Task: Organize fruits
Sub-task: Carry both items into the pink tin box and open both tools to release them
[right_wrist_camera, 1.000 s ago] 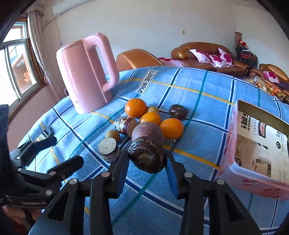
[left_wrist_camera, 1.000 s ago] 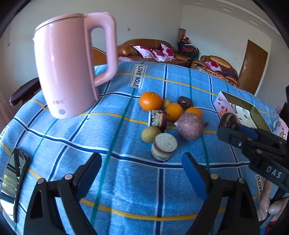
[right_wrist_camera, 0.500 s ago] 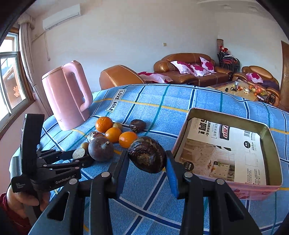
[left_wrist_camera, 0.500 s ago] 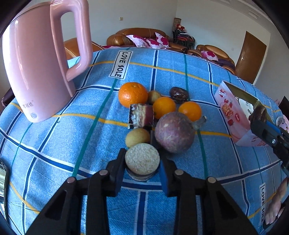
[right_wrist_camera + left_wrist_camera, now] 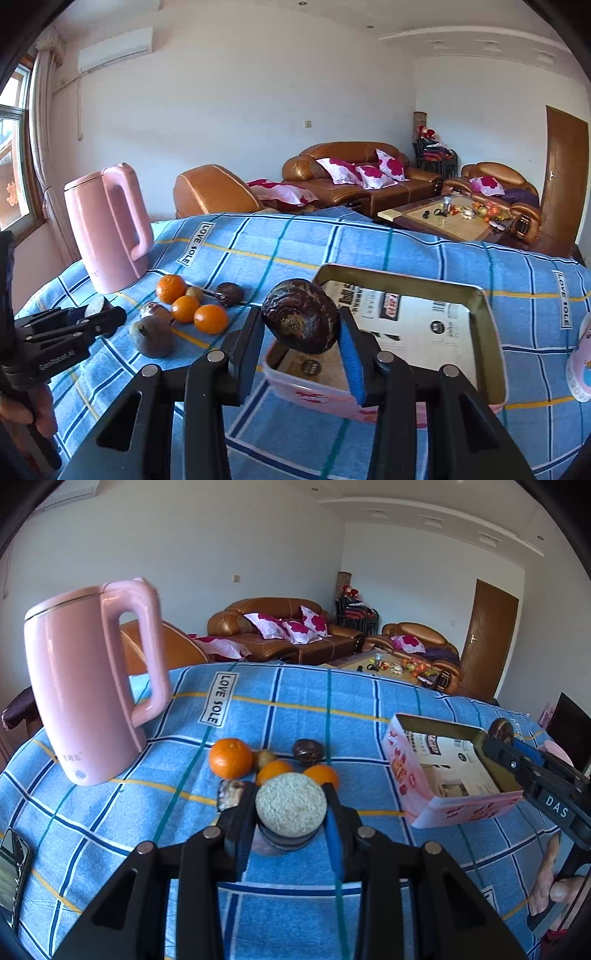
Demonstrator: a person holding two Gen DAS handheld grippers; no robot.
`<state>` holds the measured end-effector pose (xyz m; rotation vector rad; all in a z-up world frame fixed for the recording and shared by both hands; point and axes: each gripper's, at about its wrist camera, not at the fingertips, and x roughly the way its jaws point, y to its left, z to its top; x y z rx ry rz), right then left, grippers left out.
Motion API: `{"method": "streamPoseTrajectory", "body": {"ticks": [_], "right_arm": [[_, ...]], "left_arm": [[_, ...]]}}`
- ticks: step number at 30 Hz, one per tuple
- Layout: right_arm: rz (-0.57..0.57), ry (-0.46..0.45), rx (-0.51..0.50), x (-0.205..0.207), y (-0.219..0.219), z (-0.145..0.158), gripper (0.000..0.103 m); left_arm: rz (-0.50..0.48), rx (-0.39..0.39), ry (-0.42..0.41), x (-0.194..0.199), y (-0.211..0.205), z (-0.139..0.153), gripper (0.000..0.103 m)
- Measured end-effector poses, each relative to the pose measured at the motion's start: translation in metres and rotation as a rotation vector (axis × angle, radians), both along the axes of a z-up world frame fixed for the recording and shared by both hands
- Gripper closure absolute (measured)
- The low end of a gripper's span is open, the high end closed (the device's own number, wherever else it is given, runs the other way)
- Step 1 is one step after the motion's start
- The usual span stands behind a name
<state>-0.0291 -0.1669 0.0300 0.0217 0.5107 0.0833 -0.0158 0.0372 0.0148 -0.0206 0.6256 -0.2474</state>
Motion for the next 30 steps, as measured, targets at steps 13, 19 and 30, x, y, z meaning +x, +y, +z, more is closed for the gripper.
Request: {"method": "streamPoseTrajectory", "body": {"ticks": [13,19,30], "right_arm": [[-0.206,0.011,-0.029,-0.003,-0.108,-0.008,0.061],[-0.205,0.072,-0.055,0.006,-0.112,-0.02,0.061],[-0.155,0.132,-0.109,0.015,-0.093,-0.037,0.06]], "left_arm": [[-0.183,0.046,-0.007,0.023,-0.143,0.001,0.068],[-0.2,0.034,0.057,0.043,-0.181,-0.013,0.068],[-0.185,0.08,0.091,0.048,-0.181,-0.032,0.068]]}}
